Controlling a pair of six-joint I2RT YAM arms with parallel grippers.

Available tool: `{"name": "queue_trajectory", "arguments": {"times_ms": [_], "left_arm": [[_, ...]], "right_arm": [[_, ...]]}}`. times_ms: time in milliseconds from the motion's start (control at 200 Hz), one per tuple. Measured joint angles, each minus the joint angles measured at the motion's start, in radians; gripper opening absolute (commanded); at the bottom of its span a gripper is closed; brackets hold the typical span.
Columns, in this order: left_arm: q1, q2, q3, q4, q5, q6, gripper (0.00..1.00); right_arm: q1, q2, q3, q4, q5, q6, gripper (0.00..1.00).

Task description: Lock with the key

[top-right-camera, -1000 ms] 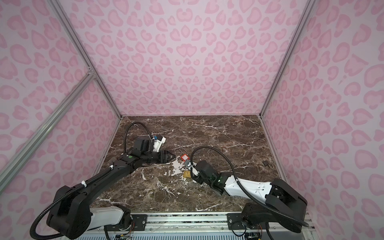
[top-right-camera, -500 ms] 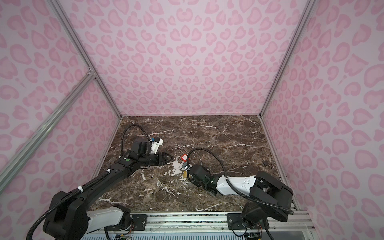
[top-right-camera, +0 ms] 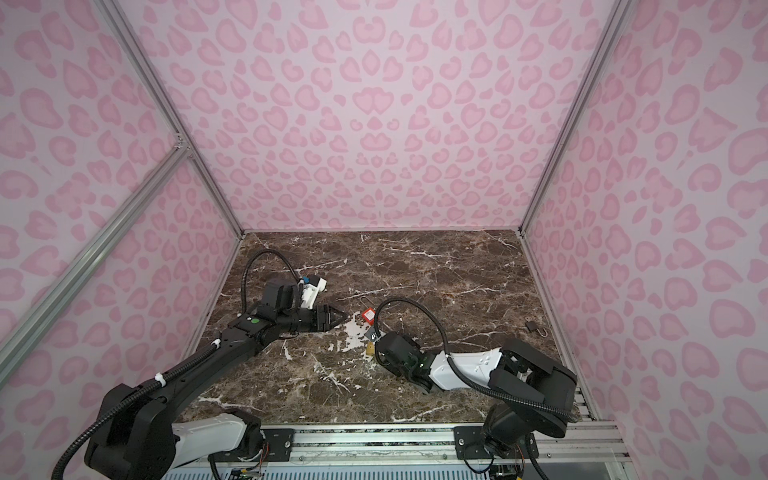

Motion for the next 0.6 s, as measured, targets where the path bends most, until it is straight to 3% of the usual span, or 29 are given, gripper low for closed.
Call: {"name": "queue_trajectory", "arguments": {"times_ms": [360, 600], "left_arm": [[0.0, 0.0, 0.0, 0.0, 0.0, 0.0, 0.58], [0.0, 0.0, -0.001, 0.0, 0.0, -0.006, 0.58]], "right_arm": [[0.016, 0.009, 0.001, 0.002, -0.006, 0.002, 0.06], [0.019, -0.006, 0.016, -0.026, -0.012, 0.012, 0.21]]}}
